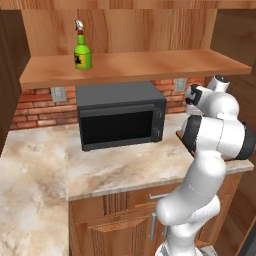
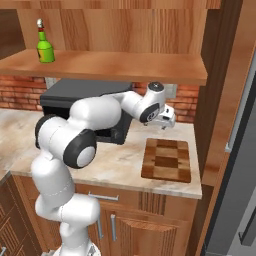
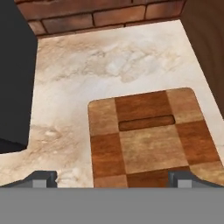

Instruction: Move the cutting board and knife to the sink. Then move spray from the cabinet to the counter.

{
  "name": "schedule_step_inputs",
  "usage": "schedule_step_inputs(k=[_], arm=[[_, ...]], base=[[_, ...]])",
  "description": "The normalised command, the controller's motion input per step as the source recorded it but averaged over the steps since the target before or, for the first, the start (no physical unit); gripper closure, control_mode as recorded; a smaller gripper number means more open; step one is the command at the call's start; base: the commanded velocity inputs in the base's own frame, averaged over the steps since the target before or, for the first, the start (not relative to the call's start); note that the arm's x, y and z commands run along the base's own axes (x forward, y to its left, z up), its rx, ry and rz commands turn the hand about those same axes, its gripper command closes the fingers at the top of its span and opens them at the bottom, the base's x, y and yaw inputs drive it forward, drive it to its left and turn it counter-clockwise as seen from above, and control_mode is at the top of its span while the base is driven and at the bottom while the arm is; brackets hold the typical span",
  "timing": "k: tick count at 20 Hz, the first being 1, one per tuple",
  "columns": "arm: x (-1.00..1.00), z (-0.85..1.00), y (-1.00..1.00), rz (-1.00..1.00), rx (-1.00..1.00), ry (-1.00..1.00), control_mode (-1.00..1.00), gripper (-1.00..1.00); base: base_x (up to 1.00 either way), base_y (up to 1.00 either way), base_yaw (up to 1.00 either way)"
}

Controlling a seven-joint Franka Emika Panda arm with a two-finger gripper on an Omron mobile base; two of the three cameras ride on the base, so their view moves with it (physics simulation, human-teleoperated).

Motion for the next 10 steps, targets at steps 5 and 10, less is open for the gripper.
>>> schedule_step_inputs(k=[5, 10], arm=[[0.22, -0.33, 0.0, 0.0, -0.11, 0.0, -1.0, -1.0], [0.06, -0.31, -0.02, 0.0, -0.04, 0.0, -1.0, -1.0]], base=[[0.0, 0.0, 0.0], [0.0, 0.0, 0.0]])
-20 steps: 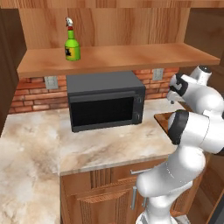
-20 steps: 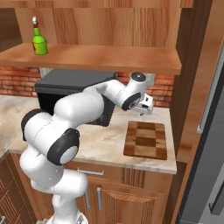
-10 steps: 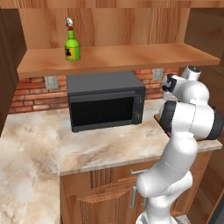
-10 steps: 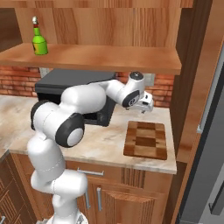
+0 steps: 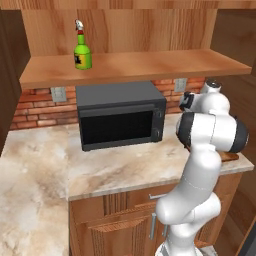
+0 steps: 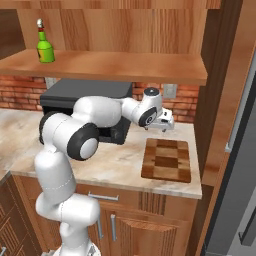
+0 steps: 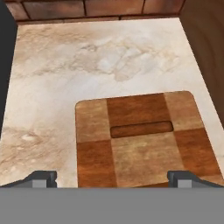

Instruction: Move the cutting board and knife to the sink. Then move spray from the cabinet to the counter.

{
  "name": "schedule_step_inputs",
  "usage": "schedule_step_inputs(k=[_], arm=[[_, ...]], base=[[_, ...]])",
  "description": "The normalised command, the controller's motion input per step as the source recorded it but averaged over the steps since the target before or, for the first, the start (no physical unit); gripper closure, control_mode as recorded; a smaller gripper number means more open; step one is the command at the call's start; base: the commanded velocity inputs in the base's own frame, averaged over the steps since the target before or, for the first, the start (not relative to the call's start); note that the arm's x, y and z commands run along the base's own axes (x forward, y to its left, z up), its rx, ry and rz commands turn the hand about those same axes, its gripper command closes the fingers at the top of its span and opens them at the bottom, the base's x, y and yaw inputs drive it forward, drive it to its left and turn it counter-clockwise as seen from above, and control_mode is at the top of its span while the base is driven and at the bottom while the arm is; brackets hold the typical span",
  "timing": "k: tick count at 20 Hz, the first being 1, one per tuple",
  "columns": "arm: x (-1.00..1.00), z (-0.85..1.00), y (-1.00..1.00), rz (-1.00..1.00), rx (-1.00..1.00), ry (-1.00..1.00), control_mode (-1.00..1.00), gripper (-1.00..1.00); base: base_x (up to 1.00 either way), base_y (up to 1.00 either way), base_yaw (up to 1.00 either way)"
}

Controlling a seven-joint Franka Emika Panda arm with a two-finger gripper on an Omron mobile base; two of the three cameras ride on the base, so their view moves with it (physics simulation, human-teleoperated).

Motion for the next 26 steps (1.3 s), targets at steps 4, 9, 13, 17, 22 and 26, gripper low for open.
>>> schedule_step_inputs(k=[4, 9, 13, 17, 22, 26], arm=[[0.0, -0.17, -0.07, 0.0, 0.0, 0.0, -1.0, -1.0], [0.03, -0.12, -0.15, 0.0, 0.0, 0.0, -1.0, -1.0], [0.15, -0.15, -0.19, 0.0, 0.0, 0.0, -1.0, -1.0], [0.22, -0.16, -0.2, 0.0, 0.0, 0.0, -1.0, -1.0], [0.27, -0.17, -0.17, 0.0, 0.0, 0.0, -1.0, -1.0], [0.36, -0.16, -0.13, 0.0, 0.0, -0.01, -1.0, -1.0]], base=[[0.0, 0.0, 0.0], [0.0, 0.0, 0.0], [0.0, 0.0, 0.0], [0.0, 0.0, 0.0], [0.0, 0.0, 0.0], [0.0, 0.0, 0.0]])
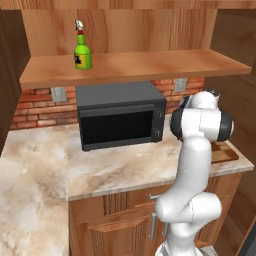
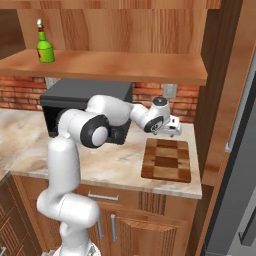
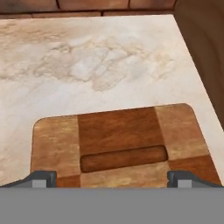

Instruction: Move the cutting board and knife to the sink. Then move spray from the cabinet to the counter.

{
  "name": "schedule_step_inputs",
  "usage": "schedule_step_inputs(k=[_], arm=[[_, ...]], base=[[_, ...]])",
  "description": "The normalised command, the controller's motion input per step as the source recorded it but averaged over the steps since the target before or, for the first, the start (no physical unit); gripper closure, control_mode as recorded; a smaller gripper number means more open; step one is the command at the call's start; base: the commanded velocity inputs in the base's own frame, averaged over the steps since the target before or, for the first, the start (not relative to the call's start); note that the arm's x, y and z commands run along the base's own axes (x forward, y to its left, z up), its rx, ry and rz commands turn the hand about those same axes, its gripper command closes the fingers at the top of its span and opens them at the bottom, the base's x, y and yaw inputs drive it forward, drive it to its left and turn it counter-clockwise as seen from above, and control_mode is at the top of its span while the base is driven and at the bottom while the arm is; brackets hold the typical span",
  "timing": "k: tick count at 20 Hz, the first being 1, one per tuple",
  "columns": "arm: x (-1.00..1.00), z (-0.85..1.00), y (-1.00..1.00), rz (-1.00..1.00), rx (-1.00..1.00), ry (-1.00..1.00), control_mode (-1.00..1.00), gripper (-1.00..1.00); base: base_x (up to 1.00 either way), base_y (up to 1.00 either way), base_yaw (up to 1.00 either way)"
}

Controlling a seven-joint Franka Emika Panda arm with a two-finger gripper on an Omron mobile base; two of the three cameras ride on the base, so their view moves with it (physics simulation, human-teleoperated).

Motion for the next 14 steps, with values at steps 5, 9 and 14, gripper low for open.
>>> schedule_step_inputs(k=[5, 9, 14], arm=[[0.39, -0.18, -0.1, 0.0, 0.0, -0.06, -1.0, -1.0], [0.41, -0.26, -0.07, 0.0, 0.0, -0.05, -1.0, -1.0], [0.39, -0.41, -0.04, 0.0, 0.0, -0.02, -1.0, -1.0]], base=[[0.0, 0.0, 0.0], [0.0, 0.0, 0.0], [0.0, 0.0, 0.0]])
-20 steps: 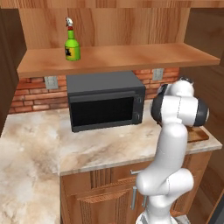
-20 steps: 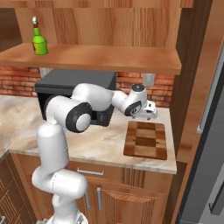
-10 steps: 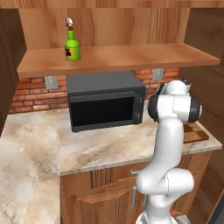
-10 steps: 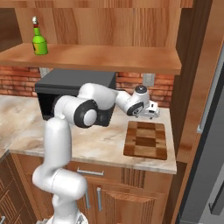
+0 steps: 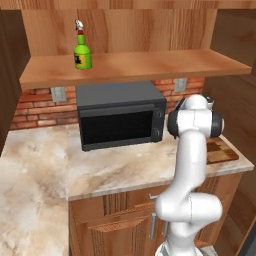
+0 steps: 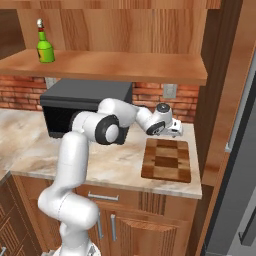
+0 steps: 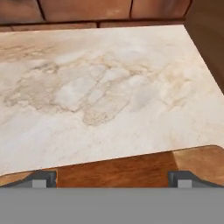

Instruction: Move the cutting board and knife to the sink. Then move spray from the cabinet to the counter.

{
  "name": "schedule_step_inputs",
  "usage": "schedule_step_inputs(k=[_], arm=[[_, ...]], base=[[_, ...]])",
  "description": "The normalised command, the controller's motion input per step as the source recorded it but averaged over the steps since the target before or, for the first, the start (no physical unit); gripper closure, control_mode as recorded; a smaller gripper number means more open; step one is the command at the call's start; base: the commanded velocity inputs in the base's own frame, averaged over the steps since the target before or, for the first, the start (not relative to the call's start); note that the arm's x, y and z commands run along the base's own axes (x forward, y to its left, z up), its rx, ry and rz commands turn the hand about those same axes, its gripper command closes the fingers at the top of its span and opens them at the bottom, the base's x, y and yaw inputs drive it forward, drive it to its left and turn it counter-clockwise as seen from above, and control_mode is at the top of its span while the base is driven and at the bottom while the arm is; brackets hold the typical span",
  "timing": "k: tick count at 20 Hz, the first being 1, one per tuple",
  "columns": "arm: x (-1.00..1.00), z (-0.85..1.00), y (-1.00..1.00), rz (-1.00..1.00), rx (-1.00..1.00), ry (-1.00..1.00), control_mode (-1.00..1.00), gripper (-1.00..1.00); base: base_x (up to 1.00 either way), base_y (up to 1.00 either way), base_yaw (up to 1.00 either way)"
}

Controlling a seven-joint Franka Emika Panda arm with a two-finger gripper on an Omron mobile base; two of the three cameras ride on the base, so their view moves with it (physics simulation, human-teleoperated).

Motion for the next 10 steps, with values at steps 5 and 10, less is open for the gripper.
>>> schedule_step_inputs(k=[5, 10], arm=[[0.36, -0.32, 0.0, 0.0, -0.01, 0.0, -1.0, -1.0], [0.25, -0.12, 0.0, 0.0, -0.04, 0.02, -1.0, -1.0]], base=[[0.0, 0.0, 0.0], [0.0, 0.0, 0.0]])
